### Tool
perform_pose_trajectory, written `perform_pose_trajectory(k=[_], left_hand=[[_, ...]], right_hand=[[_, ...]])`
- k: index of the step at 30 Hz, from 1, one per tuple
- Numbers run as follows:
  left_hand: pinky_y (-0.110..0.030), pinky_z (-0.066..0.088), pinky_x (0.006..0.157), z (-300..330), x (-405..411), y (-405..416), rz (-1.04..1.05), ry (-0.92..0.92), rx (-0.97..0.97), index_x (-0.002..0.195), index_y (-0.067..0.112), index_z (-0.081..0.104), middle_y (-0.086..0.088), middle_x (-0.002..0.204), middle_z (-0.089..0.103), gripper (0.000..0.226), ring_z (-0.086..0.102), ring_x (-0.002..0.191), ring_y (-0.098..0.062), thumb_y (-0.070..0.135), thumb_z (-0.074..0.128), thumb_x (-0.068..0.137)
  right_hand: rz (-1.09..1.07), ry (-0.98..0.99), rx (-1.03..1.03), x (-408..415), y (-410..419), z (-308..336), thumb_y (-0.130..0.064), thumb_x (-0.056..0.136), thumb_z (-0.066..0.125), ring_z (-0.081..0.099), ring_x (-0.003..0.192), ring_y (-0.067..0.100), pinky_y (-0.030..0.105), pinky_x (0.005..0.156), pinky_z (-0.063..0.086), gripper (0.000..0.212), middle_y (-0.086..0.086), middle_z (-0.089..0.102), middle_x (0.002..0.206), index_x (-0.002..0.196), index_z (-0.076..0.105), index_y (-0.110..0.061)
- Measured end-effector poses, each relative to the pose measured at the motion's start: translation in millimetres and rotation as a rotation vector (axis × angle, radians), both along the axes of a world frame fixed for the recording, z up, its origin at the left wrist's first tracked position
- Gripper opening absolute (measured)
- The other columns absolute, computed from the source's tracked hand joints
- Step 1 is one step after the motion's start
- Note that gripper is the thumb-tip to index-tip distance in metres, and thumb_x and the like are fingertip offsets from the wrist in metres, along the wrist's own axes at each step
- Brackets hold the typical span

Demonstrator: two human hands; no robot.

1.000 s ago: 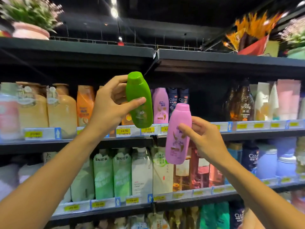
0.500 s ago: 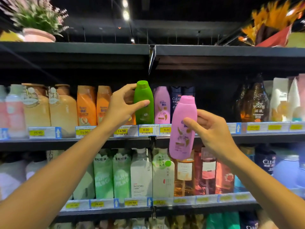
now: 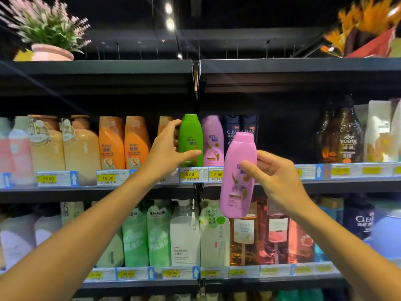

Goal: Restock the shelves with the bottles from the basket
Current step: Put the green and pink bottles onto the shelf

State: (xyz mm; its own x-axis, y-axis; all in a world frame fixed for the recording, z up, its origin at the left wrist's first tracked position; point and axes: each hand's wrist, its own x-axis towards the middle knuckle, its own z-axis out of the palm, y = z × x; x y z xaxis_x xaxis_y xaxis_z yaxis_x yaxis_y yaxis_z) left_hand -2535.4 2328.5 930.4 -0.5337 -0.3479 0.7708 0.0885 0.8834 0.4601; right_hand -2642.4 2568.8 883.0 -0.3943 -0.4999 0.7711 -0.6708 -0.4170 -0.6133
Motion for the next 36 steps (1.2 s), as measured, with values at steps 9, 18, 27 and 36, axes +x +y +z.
perform_pose_trajectory(k=[9, 18, 27, 36], left_hand=[[-0.012, 0.048, 0.078, -4, 4, -4, 0.123, -0.066, -0.074, 0.143, 0.021, 0.039, 0.008, 0.124, 0.058, 0.090, 0.059, 0.104, -0.008, 0.030, 0.092, 0.071], [-0.042, 0.060, 0.081, -11, 6, -17, 0.196, -0.167, -0.122, 0.126, 0.024, 0.045, 0.003, 0.115, 0.066, 0.068, 0.066, 0.098, -0.017, 0.051, 0.082, 0.076], [-0.046, 0.059, 0.080, -8, 0, -7, 0.283, -0.193, -0.119, 0.122, 0.021, 0.045, -0.002, 0.112, 0.067, 0.069, 0.068, 0.095, -0.024, 0.054, 0.083, 0.075], [-0.040, 0.055, 0.087, -31, 28, -13, 0.248, 0.060, -0.225, 0.140, 0.026, 0.049, 0.006, 0.121, 0.061, 0.052, 0.059, 0.109, -0.014, 0.047, 0.063, 0.094]], right_hand=[[0.017, -0.029, -0.015, -2, -3, -2, -0.028, 0.081, 0.067, 0.074, 0.095, 0.006, 0.017, 0.073, 0.058, 0.033, -0.015, 0.077, 0.101, 0.113, 0.066, -0.030], [0.020, -0.035, 0.019, -1, -6, -7, -0.027, 0.082, 0.066, 0.074, 0.095, 0.006, 0.017, 0.073, 0.058, 0.033, -0.014, 0.077, 0.101, 0.115, 0.066, -0.027], [0.035, -0.020, 0.019, 8, -18, 0, -0.025, 0.085, 0.065, 0.074, 0.094, 0.007, 0.016, 0.072, 0.058, 0.030, -0.014, 0.078, 0.099, 0.114, 0.066, -0.027], [-0.015, -0.008, -0.079, 7, -16, 24, -0.026, 0.086, 0.067, 0.074, 0.095, 0.007, 0.019, 0.076, 0.059, 0.029, -0.010, 0.078, 0.102, 0.114, 0.068, -0.027]])
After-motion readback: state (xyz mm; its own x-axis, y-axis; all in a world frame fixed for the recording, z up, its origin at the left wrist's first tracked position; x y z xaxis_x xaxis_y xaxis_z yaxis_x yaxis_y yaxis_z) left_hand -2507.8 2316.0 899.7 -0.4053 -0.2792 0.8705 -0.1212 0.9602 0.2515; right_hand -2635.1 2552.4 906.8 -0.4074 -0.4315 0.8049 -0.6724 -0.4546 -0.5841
